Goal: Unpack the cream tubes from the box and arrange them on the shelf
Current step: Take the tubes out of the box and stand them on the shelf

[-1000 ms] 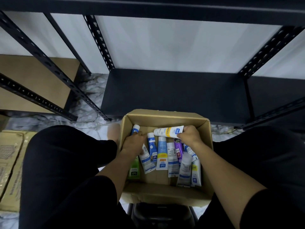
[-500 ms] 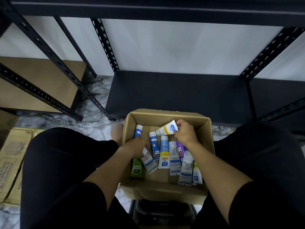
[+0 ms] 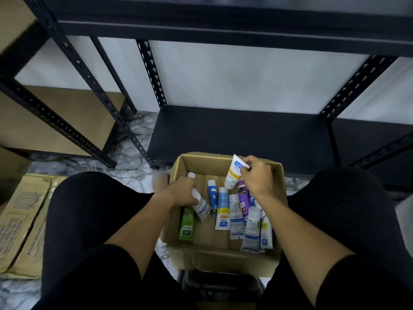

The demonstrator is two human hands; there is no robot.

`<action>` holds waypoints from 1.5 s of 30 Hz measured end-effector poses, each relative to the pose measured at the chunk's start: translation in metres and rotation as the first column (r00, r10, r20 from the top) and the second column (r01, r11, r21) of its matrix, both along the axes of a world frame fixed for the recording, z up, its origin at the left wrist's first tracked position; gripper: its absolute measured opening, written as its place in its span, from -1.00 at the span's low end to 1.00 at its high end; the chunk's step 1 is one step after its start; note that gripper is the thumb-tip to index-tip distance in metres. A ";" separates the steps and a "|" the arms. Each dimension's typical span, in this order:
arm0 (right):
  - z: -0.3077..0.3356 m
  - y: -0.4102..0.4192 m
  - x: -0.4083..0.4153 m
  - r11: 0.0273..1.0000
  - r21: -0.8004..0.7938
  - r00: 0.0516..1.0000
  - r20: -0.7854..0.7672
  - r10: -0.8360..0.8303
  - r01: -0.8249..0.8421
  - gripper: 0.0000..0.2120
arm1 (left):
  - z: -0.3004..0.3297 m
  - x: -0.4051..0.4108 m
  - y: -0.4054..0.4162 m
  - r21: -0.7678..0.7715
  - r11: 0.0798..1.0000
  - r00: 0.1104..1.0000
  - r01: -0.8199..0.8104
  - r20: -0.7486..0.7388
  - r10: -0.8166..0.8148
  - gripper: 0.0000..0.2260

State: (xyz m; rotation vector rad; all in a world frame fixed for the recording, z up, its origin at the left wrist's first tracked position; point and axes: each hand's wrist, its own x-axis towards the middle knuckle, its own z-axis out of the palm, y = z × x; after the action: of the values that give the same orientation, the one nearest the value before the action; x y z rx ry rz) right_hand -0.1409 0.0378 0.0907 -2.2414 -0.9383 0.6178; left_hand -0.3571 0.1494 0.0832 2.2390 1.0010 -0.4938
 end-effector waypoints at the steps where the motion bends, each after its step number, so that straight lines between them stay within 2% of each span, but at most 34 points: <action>1: 0.005 -0.001 0.001 1.000 0.014 1.000 0.001 -0.003 0.003 -0.92 | 0.004 -0.002 0.002 -0.007 0.999 0.998 -0.036 0.054 0.036 -0.74; 3: 0.016 -0.004 0.002 1.000 0.026 1.000 -0.003 -0.004 0.004 -0.92 | 0.012 -0.007 0.005 -0.067 0.989 0.977 -0.130 0.162 0.140 -0.76; 7: 0.033 -0.010 0.010 0.999 0.045 0.997 0.075 -0.029 0.025 -0.91 | 0.018 -0.018 0.011 -0.219 0.928 0.880 -0.301 0.310 0.359 -0.78; 8: 0.035 -0.011 0.012 0.997 0.062 0.996 0.076 -0.044 0.040 -0.91 | 0.019 -0.019 0.011 -0.283 0.893 0.834 -0.349 0.341 0.434 -0.79; 10: 0.041 -0.013 0.014 0.993 0.089 0.995 0.055 -0.077 0.072 -0.90 | 0.026 -0.017 0.007 -0.479 0.762 0.680 -0.436 0.380 0.627 -0.81; 12: 0.050 -0.014 0.015 0.985 0.135 0.993 0.036 -0.109 0.103 -0.89 | 0.036 -0.014 0.002 -0.650 0.612 0.504 -0.450 0.381 0.775 -0.81; 15: 0.062 -0.016 0.014 0.968 0.217 0.992 -0.011 -0.125 0.124 -0.82 | 0.048 -0.011 0.001 -0.766 0.494 0.317 -0.412 0.388 0.865 -0.80; 20: 0.074 -0.019 0.007 0.951 0.298 0.995 -0.069 -0.068 0.086 -0.67 | 0.059 -0.008 -0.003 -0.853 0.415 0.192 -0.316 0.371 0.909 -0.77; 25: 0.083 -0.020 0.002 0.936 0.346 0.996 -0.070 -0.046 0.068 -0.72 | 0.064 0.002 -0.008 -0.883 0.382 0.135 -0.273 0.358 0.924 -0.72; 27: 0.087 -0.021 0.001 0.930 0.360 0.995 -0.087 -0.046 0.075 -0.72 | 0.069 0.004 -0.008 -0.891 0.392 0.142 -0.230 0.367 0.919 -0.68; 30: 0.097 -0.020 0.002 0.930 0.361 0.995 -0.091 -0.040 0.070 -0.71 | 0.080 0.009 -0.011 -0.886 0.430 0.178 -0.174 0.401 0.899 -0.67; 38: 0.146 -0.016 0.006 0.924 0.379 0.995 0.094 0.021 -0.055 -0.75 | 0.112 0.021 -0.015 -0.836 0.541 0.221 -0.093 0.513 0.830 -0.66; 42: 0.173 -0.015 0.006 0.903 0.420 0.989 0.140 0.039 -0.095 -0.76 | 0.134 0.025 -0.018 -0.769 0.632 0.216 -0.095 0.604 0.767 -0.61; 45: 0.197 -0.015 0.005 0.885 0.449 0.984 0.173 0.045 -0.120 -0.77 | 0.154 0.028 -0.017 -0.729 0.676 0.195 -0.102 0.652 0.733 -0.66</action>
State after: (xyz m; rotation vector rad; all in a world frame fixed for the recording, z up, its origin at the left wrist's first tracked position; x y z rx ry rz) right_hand -0.1358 0.0230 0.2880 -1.8474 -1.1305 0.2184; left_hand -0.3295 0.1321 0.2371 1.1447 0.6374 0.7246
